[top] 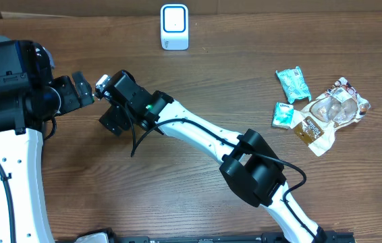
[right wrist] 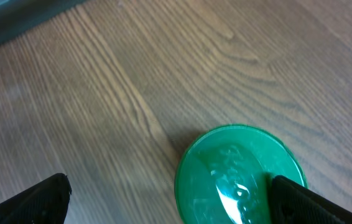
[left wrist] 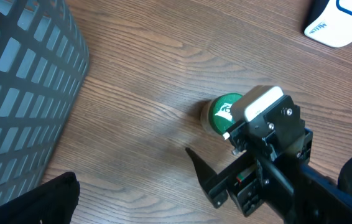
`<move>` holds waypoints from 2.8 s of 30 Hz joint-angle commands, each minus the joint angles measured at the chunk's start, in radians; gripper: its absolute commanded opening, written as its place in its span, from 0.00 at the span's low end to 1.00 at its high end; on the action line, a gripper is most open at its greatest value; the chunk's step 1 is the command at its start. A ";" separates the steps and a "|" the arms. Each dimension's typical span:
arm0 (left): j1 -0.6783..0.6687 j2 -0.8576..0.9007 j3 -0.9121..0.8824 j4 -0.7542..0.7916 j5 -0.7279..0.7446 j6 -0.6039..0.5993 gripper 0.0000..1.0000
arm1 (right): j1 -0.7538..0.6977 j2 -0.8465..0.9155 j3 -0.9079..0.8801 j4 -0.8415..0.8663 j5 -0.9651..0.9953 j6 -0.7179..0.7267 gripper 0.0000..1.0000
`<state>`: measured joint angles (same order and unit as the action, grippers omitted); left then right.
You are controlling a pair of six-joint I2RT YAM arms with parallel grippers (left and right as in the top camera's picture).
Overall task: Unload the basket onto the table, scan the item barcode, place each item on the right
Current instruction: 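Reach the right gripper left to the green-lidded jar, then grasp the green-lidded jar by its lid with the right gripper, then lift the jar and move it toward the scanner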
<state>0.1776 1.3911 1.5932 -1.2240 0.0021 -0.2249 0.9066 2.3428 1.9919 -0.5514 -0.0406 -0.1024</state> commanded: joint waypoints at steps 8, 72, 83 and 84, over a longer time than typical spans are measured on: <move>0.005 -0.018 0.006 0.001 -0.013 0.023 1.00 | -0.013 0.041 0.018 0.061 0.133 0.027 1.00; 0.005 -0.018 0.006 0.001 -0.013 0.023 1.00 | -0.123 -0.106 0.019 -0.080 0.002 0.053 0.60; 0.005 -0.018 0.006 0.001 -0.013 0.023 1.00 | -0.205 -0.164 0.019 -0.360 0.089 0.275 0.50; 0.005 -0.018 0.006 0.001 -0.013 0.023 0.99 | -0.216 -0.164 0.019 -0.388 0.114 0.312 0.50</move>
<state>0.1776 1.3911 1.5932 -1.2243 0.0021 -0.2249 0.7311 2.2196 1.9923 -0.8890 -0.0158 0.0521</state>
